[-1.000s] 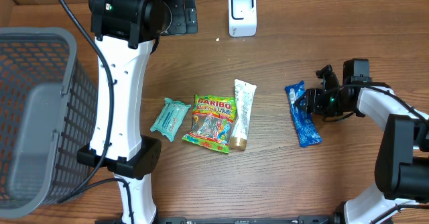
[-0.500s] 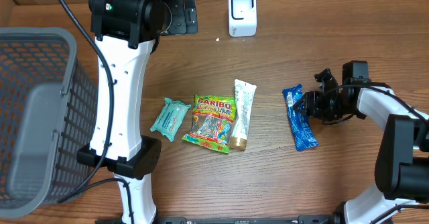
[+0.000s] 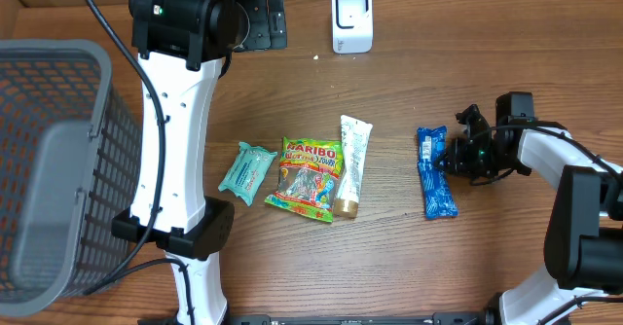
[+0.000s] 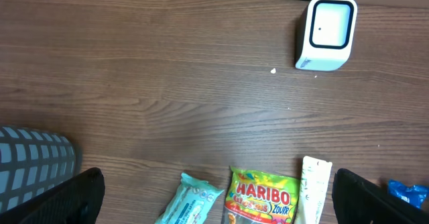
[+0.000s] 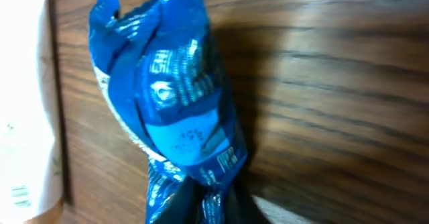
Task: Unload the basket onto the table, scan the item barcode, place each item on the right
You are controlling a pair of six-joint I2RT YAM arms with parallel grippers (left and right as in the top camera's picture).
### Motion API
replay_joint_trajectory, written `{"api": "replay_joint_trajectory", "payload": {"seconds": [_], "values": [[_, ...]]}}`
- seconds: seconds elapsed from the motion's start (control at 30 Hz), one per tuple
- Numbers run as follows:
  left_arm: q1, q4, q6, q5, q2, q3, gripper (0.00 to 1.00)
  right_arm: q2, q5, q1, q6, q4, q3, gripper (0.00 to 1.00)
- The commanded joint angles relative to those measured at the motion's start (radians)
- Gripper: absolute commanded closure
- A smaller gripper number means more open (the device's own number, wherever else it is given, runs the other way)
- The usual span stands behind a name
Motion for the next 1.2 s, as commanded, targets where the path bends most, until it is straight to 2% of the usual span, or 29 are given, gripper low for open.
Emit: {"api": "replay_joint_trajectory", "payload": {"seconds": [0.0, 0.17, 0.43, 0.77, 0.87, 1.17], "values": [[-0.004, 0.001, -0.018, 0.004, 0.01, -0.005, 0.0, 0.024, -0.081, 0.003, 0.039, -0.014, -0.002, 0.96], [-0.004, 0.001, -0.018, 0.004, 0.01, -0.005, 0.0, 0.019, -0.198, 0.002, 0.076, -0.121, 0.114, 0.96], [-0.004, 0.001, -0.018, 0.004, 0.01, -0.005, 0.0, 0.014, -0.193, 0.005, 0.117, -0.357, 0.362, 0.96], [-0.004, 0.001, -0.018, 0.005, 0.01, -0.005, 0.0, 0.011, -0.063, 0.007, 0.126, -0.313, 0.422, 0.96], [-0.004, 0.001, -0.018, 0.004, 0.01, -0.005, 0.0, 0.011, 0.072, 0.022, 0.217, -0.351, 0.514, 0.96], [-0.004, 0.001, -0.018, 0.004, 0.01, -0.005, 0.0, 0.011, 0.377, 0.175, 0.264, -0.536, 0.933, 0.96]]}}
